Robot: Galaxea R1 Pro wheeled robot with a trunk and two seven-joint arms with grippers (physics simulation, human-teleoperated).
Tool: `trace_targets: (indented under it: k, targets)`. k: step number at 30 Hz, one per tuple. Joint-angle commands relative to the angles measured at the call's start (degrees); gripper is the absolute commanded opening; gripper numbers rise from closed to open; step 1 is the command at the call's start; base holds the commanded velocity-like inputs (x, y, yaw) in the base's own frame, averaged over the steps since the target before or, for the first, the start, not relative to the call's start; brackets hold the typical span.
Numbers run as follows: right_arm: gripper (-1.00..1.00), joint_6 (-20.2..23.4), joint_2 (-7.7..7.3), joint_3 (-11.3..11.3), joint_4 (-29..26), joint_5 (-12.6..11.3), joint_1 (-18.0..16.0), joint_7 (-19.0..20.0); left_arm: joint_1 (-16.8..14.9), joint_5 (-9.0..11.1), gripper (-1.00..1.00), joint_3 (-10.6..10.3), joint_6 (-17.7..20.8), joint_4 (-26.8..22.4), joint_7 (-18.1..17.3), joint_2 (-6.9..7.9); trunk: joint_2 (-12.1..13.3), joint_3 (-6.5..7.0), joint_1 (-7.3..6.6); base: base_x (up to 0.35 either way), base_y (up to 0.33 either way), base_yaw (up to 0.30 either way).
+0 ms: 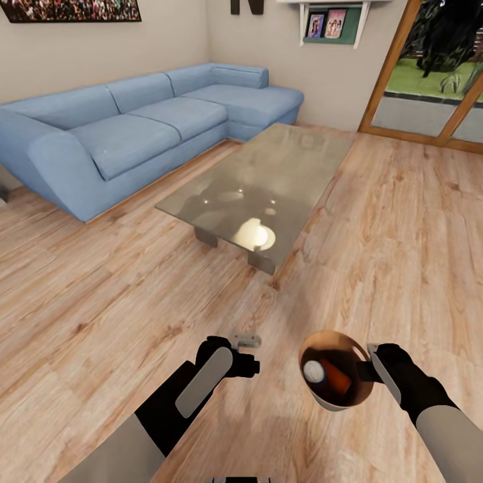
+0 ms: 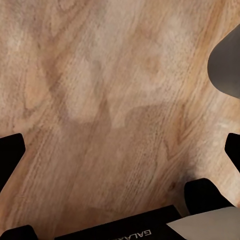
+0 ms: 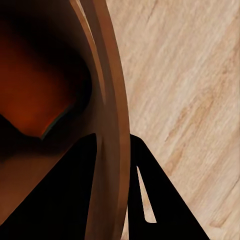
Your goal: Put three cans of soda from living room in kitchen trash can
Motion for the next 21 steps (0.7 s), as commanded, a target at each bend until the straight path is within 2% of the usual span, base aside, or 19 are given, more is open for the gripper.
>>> trace_targets:
  k: [1, 21]
  targets:
    - [-1.00, 0.0, 0.00, 0.0, 0.0, -0.4, 0.0, 0.3, 0.0, 0.0, 1.00, 0.0, 0.0, 0.0, 0.0, 0.00, -0.4, -0.18, 0.22, 0.000, 0.000, 0.000]
    - [-1.00, 0.0, 0.00, 0.0, 0.0, -0.4, 0.0, 0.3, 0.0, 0.0, 1.00, -0.2, 0.0, 0.0, 0.0, 0.00, -8.4, -3.77, 4.61, 0.000, 0.000, 0.000]
